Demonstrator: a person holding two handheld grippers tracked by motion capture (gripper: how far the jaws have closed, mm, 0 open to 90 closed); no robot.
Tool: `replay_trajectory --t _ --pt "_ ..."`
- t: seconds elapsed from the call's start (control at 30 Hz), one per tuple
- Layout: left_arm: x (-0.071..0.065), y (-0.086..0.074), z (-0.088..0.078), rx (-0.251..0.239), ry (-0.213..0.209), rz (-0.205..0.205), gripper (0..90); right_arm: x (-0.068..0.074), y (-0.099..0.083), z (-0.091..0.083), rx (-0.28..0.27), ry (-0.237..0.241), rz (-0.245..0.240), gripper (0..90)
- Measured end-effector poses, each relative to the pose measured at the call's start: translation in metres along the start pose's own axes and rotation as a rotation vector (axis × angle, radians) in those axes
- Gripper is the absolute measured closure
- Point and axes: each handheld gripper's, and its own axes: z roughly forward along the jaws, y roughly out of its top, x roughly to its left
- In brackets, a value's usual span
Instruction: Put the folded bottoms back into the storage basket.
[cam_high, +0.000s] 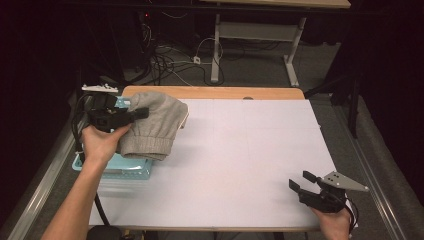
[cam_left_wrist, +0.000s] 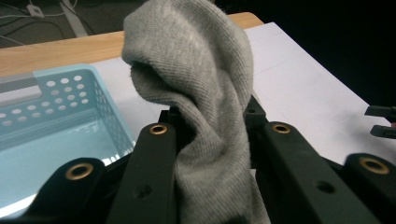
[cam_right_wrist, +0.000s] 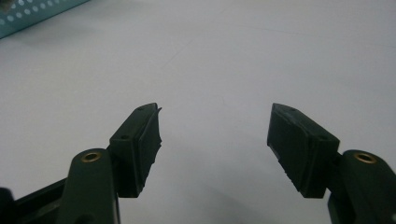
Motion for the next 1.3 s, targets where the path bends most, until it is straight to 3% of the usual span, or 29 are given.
replay_trajectory --t 0.67,1.13,1.3 --pt "0.029 -0.011 -0.027 -0.053 0.06 -0.071 73.0 0.001 0.0 0.001 0.006 0.004 -0.003 35.0" --pt "0.049 -0.026 -0.015 -0.034 0.147 -0.09 72.3 0.002 0.0 0.002 0.011 0.007 -0.009 35.0" --pt "0.053 -0.028 -0.012 -0.011 0.209 -0.07 71.9 0.002 0.0 0.002 0.014 0.008 -0.012 35.0"
